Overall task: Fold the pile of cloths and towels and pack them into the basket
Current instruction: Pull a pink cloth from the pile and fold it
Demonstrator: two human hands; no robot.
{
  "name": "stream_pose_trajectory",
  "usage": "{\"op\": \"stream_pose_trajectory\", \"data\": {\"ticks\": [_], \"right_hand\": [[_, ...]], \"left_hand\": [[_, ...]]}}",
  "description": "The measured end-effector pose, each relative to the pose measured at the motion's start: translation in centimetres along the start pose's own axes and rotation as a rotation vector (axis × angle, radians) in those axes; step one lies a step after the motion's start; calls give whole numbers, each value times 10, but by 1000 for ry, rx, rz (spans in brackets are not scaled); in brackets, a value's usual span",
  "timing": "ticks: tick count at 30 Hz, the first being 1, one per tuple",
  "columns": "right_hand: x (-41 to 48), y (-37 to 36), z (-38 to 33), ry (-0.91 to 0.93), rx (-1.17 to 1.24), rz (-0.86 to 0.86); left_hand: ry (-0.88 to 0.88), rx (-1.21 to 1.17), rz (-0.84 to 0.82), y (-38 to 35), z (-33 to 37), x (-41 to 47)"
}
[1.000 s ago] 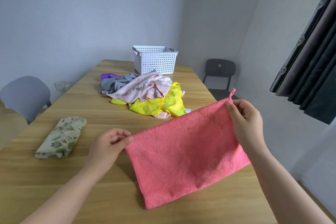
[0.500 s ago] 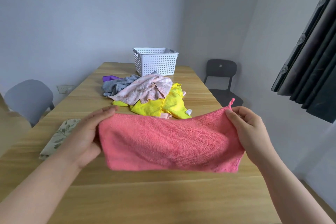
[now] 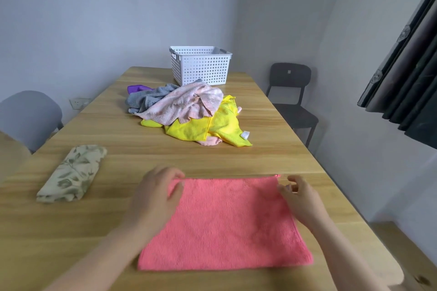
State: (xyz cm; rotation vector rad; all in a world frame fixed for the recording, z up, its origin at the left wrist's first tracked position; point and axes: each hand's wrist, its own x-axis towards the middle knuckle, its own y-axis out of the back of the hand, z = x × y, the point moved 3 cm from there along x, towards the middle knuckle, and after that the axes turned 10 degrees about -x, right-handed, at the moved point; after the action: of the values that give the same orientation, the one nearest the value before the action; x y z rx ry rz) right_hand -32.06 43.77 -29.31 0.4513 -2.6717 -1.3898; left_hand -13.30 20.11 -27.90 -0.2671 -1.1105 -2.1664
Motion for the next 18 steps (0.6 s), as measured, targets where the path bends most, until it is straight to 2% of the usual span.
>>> {"op": "stream_pose_trajectory", "data": {"ticks": [2, 5, 9, 13, 16, 18], "right_hand": [[-11, 3, 9, -31, -45, 24], [-25, 2, 15, -37, -149, -28], [-31, 0, 11, -17, -207, -99], [-27, -5, 13, -31, -145, -136], [-28, -8, 12, 18, -129, -68], [-31, -8, 15, 44, -140, -31]], "left_hand": [[-9, -56, -106, -17, 15, -19], [41, -26, -256, -49, 16, -38], [81, 349, -443, -70, 3, -47], [83, 398, -458, -70, 8, -48], [54, 361, -435, -69, 10, -48], [96, 339, -514, -73, 7, -53]]}}
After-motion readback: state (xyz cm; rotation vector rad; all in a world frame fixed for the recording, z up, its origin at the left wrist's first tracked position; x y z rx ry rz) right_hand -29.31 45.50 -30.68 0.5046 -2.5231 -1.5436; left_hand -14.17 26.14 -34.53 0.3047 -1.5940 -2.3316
